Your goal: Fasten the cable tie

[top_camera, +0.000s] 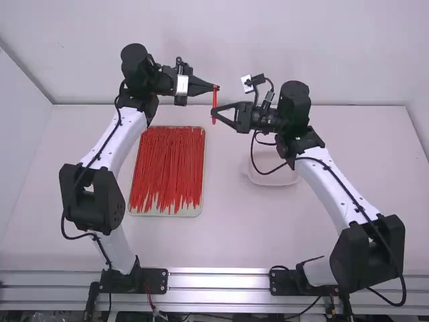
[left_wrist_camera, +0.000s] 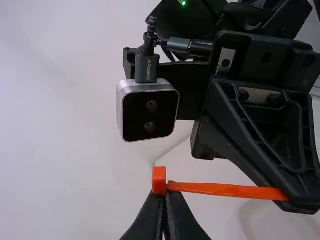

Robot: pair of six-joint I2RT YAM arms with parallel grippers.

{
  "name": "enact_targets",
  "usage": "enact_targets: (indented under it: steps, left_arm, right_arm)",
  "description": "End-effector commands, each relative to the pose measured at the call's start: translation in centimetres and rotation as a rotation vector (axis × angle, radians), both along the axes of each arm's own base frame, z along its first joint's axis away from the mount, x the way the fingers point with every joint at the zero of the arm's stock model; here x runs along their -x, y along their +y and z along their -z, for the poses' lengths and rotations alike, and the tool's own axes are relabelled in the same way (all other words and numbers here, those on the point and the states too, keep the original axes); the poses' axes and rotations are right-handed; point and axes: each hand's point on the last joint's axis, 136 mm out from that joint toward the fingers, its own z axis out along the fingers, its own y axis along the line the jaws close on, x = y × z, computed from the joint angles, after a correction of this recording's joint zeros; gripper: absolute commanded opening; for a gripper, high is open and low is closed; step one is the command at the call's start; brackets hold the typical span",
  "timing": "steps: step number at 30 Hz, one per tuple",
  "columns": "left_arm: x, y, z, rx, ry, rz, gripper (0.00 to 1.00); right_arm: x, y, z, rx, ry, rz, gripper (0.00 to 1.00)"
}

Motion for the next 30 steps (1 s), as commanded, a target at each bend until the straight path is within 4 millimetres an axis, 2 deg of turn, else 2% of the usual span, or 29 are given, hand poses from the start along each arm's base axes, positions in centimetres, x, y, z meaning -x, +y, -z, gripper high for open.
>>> enact_targets:
  steps: [1, 18, 30]
  left_arm:
    - [0.7, -0.2, -1.0, 0.001, -0.044, 0.024, 0.02]
    - [0.9, -0.1, -0.8, -0.003, -0.035, 0.036, 0.02]
    - [1.3, -0.2, -0.8, -0.006, -0.048, 0.060, 0.02]
  right_arm:
    - [-0.4, -0.1, -0.9, -0.007, -0.025, 0.012, 0.00]
    - [-0.5, -0.2, -1.3, -0.019, -0.033, 0.014, 0.00]
    - [-1.5, -1.6, -1.7, -0.034, -0.020, 0.055, 0.00]
